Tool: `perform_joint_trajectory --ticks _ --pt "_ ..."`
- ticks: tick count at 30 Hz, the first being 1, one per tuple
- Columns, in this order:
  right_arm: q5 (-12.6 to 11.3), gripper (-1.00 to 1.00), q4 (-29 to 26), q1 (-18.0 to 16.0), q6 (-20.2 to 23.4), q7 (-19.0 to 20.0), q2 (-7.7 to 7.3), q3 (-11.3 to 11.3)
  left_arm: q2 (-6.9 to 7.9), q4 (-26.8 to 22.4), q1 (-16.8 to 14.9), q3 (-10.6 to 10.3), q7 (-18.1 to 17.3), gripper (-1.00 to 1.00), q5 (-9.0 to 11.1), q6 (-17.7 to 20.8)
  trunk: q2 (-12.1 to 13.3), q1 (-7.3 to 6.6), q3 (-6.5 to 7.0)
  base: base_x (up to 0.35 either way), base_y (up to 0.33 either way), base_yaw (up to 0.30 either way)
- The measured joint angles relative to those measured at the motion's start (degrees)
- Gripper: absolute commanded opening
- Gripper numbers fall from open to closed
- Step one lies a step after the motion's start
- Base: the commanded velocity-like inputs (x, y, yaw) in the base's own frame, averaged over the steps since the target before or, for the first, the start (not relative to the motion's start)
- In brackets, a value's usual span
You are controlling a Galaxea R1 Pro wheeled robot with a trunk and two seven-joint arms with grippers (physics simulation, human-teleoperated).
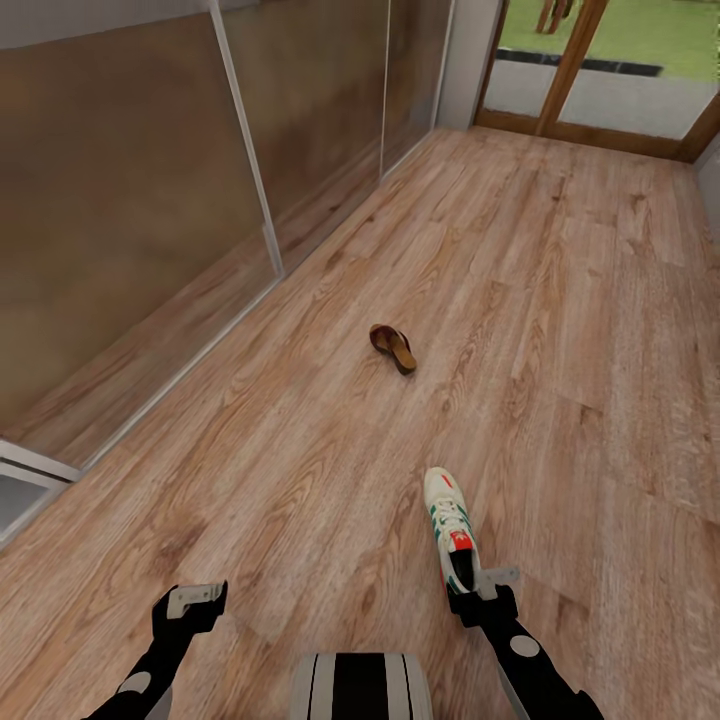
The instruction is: Pick up the two gym shoes and the two sandals from the corridor floor and place them onto the hallstand (shoe rack) in the corridor, making sure they are on the rack and not on the floor. Arrange them so the two gym shoes are next to each other and the two sandals are next to each other.
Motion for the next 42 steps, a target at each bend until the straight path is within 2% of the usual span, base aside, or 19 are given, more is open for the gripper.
perform_joint_trajectory --ticks 4,9,15,20,23,36,42 --pt "0.02 -1.0 0.1 0.01 -0.81 0.05 -0.05 0.01 0.59 0.03 0.6 0.03 0.06 1.0 -0.11 0.0 0.05 -0.1 0.89 0.0 0.0 0.0" --pt "0.12 -1.0 0.12 0.0 -2.26 0.0 -0.08 0.01 0.78 -0.01 3.48 0.35 0.18 1.0 -0.08 -0.58 0.12 -0.23 1.99 0.0 0.0 0.0" --pt "0.18 -1.0 -0.15 0.02 -2.81 -0.06 -0.33 -0.13 0.75 -0.26 6.07 0.64 0.59 1.0 0.18 -4.3 0.2 -0.39 3.32 0.0 0.0 0.0" --pt "0.18 -1.0 -0.29 0.02 -2.9 -0.08 -0.39 -0.13 0.74 -0.36 7.71 0.82 0.66 1.0 0.45 -4.63 0.27 -0.51 4.43 0.0 0.0 -0.005" --pt "0.39 -1.0 -0.19 0.02 -4.52 0.06 -0.63 -0.08 0.79 -0.36 10.14 0.93 0.8 1.0 0.72 -4.74 0.31 -0.59 5.31 0.0 0.0 -0.06" --pt "0.59 -1.0 0.24 0.95 -5.71 0.08 -1.53 -0.06 0.82 -0.38 11.72 1.3 0.84 1.0 0.74 -5.29 0.48 -0.93 9.36 0.0 0.0 -0.065" --pt "0.49 -1.0 1.13 4.26 -10.4 -0.07 -2.33 -0.06 0.76 -0.4 12.33 2.05 0.84 1.0 0.73 -7.07 0.56 -1.08 11.23 0.0 0.0 -0.016"
